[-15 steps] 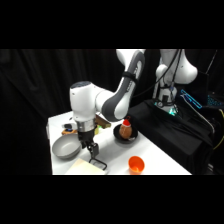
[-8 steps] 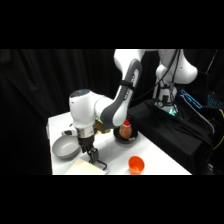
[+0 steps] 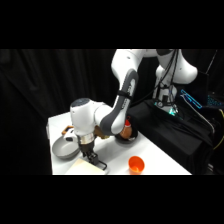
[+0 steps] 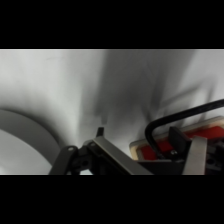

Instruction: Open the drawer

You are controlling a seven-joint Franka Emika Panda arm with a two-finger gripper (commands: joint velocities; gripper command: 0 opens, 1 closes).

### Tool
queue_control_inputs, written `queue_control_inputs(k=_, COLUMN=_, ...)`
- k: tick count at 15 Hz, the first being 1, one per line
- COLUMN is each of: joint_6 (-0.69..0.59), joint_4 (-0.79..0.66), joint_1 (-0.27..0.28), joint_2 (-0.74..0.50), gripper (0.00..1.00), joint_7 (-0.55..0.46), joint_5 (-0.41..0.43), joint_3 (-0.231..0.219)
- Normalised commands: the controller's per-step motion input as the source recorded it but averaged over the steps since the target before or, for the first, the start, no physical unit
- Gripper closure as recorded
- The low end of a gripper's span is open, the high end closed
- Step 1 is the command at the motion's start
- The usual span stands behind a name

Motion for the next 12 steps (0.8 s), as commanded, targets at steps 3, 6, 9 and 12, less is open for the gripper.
queue_control_inputs(k=3, joint_6=0.2, joint_4=0.07, joint_1=-0.038, joint_2=0.12, gripper=0.0, joint_7=-0.07, joint_5=-0.039, joint_3=0.04)
queue_control_inputs(k=6, joint_6=0.26, joint_4=-0.14, joint_1=-0.047, joint_2=-0.04, gripper=0.0, joint_7=-0.08, joint_5=-0.059, joint_3=0.035)
queue_control_inputs(k=9, joint_6=0.32, joint_4=-0.39, joint_1=-0.064, joint_2=-0.21, gripper=0.0, joint_7=-0.08, joint_5=-0.079, joint_3=0.024)
queue_control_inputs(k=12, joint_6=0.34, joint_4=-0.61, joint_1=-0.128, joint_2=-0.38, gripper=0.0, joint_7=-0.12, joint_5=-0.071, joint_3=0.046)
